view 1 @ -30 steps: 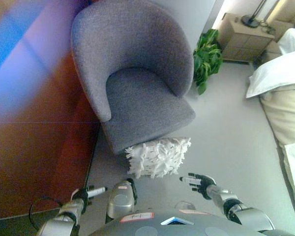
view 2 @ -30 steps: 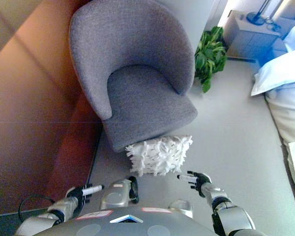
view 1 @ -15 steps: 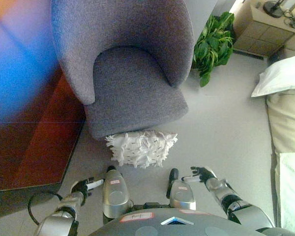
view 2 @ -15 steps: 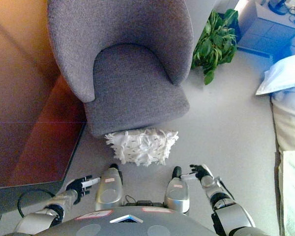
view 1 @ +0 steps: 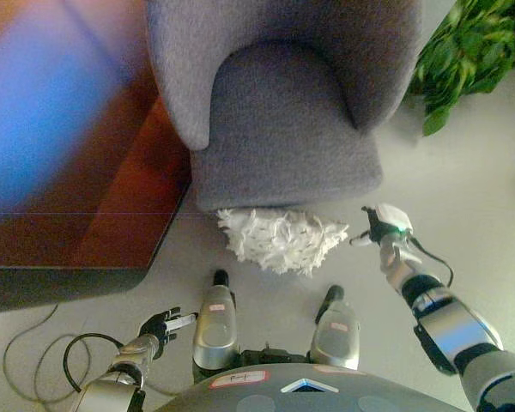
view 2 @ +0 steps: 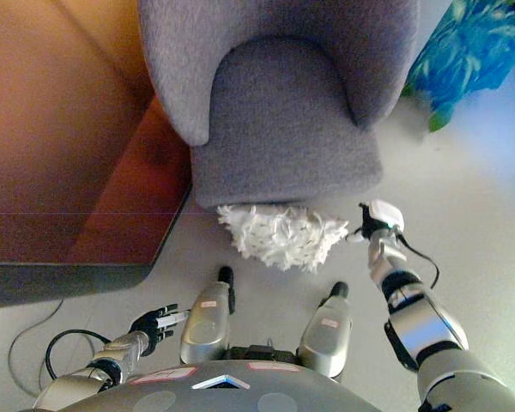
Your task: Pick up the pillow and put it on the sofa.
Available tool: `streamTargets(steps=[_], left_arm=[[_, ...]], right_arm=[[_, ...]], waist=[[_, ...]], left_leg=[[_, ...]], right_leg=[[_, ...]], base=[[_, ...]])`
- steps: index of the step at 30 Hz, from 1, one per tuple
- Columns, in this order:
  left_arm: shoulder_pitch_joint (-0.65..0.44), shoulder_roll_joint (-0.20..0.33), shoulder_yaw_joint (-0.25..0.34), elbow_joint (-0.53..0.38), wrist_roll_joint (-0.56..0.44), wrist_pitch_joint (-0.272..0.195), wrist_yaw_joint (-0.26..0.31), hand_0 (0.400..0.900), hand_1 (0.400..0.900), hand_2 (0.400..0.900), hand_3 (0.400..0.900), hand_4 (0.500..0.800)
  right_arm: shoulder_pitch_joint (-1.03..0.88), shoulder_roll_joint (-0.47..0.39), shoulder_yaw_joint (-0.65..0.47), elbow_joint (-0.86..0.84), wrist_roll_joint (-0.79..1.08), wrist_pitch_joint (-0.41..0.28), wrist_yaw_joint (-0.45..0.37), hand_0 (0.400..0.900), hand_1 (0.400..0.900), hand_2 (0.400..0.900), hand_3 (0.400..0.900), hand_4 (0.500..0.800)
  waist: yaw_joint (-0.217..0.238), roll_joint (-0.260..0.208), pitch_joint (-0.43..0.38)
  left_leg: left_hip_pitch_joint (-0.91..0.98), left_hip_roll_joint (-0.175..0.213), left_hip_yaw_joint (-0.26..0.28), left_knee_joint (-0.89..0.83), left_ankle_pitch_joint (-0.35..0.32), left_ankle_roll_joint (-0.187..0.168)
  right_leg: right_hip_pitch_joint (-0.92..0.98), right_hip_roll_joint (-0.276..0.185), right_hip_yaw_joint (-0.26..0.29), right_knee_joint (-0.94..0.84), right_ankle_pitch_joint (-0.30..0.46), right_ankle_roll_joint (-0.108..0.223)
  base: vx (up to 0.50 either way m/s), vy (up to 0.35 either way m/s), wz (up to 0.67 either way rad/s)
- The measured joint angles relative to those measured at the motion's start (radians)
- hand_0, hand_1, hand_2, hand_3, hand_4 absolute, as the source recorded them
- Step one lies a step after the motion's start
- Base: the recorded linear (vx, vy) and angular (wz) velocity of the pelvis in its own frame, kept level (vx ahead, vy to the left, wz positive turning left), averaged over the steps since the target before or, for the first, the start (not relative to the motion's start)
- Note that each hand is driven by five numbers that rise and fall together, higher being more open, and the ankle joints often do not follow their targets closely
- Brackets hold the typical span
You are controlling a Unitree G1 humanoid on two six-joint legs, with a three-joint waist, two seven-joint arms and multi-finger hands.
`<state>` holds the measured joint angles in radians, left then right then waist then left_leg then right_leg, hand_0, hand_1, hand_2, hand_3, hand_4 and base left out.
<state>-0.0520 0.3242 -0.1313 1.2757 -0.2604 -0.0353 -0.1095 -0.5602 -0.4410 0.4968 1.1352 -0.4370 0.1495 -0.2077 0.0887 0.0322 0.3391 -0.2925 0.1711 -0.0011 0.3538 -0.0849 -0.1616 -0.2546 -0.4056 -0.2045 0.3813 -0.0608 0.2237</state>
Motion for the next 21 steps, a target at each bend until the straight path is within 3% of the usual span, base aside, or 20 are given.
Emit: streamTargets(steps=[7, 21], left_arm=[[-0.003, 0.000, 0.000, -0.025, -0.068, -0.006, -0.008, 0.900, 0.900, 0.900, 0.900, 0.800], [-0.012, -0.002, -0.001, -0.073, -0.172, -0.024, -0.031, 0.900, 0.900, 0.900, 0.900, 0.800]], right_arm=[[-0.146, -0.040, 0.013, 0.004, 0.070, 0.033, 0.107, 0.900, 0.900, 0.900, 0.900, 0.800], [-0.285, -0.072, 0.090, 0.030, 0.136, 0.041, 0.158, 0.900, 0.900, 0.900, 0.900, 0.800]], waist=[[0.062, 0.036, 0.091], [0.107, 0.083, 0.145]], left_leg=[[-0.127, -0.029, -0.035, 0.069, 0.021, 0.006], [-0.367, -0.041, -0.070, 0.241, 0.025, 0.009]], right_leg=[[-0.105, -0.033, 0.008, 0.092, -0.020, 0.000], [-0.353, -0.043, 0.098, 0.297, -0.067, -0.003]], base=[[-0.05, 0.071, 0.13], [-0.07, 0.052, 0.04]])
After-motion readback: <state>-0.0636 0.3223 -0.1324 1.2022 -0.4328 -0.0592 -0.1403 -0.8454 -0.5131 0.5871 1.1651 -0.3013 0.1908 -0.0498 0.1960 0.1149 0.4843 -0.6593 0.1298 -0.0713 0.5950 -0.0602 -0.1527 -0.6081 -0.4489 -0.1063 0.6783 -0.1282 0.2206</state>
